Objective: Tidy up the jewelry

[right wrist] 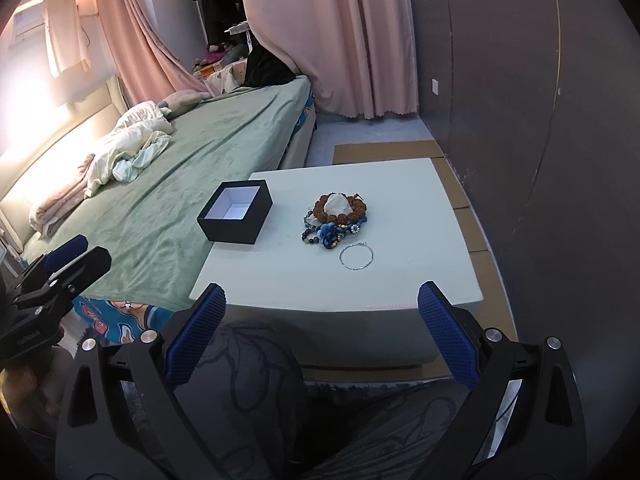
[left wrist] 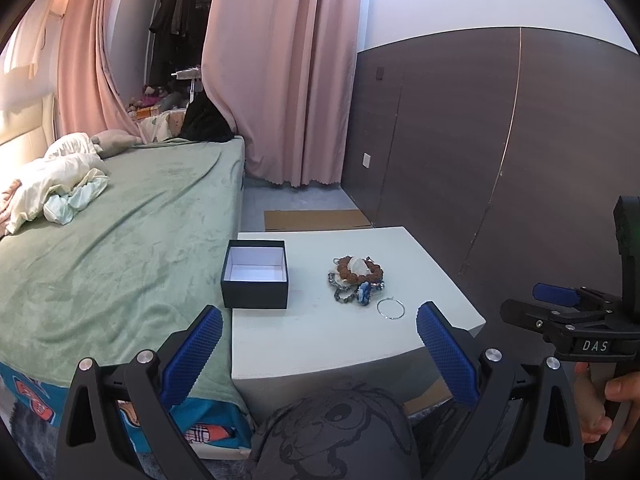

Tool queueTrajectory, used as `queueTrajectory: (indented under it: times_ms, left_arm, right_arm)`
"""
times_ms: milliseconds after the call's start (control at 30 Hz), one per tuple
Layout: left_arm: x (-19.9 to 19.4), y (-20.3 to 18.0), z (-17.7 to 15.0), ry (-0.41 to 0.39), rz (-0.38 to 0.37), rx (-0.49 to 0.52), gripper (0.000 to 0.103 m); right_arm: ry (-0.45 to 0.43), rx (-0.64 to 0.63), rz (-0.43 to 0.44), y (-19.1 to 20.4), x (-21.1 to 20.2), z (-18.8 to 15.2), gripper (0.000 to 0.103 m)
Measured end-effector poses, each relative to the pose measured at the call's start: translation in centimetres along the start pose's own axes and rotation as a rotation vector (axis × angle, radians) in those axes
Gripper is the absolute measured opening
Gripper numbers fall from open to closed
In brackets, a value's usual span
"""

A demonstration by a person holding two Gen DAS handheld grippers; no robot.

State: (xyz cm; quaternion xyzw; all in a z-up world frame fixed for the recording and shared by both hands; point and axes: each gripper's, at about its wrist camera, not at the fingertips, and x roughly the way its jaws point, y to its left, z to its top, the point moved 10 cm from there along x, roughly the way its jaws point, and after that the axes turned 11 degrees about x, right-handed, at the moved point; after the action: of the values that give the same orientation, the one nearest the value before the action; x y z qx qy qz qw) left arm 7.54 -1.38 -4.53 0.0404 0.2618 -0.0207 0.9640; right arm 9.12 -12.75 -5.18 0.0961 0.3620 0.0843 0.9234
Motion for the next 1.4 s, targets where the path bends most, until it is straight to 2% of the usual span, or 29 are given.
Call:
queueTrajectory:
  times_ms: [567,1400]
  left_arm:
    - [-1.6,2.2,0.2,-0.027,0.015,-0.041,0.094]
    - [-4.0,1.0,1.3,-0.051,0.009,-0.024,0.095]
  right_arm:
    - [-0.033,-0.040,-0.013,1.7,-0.6,-0.1,0.096]
    - [-0.076,-0.034,-0.003,1.6,-2.3,0.2,0.096]
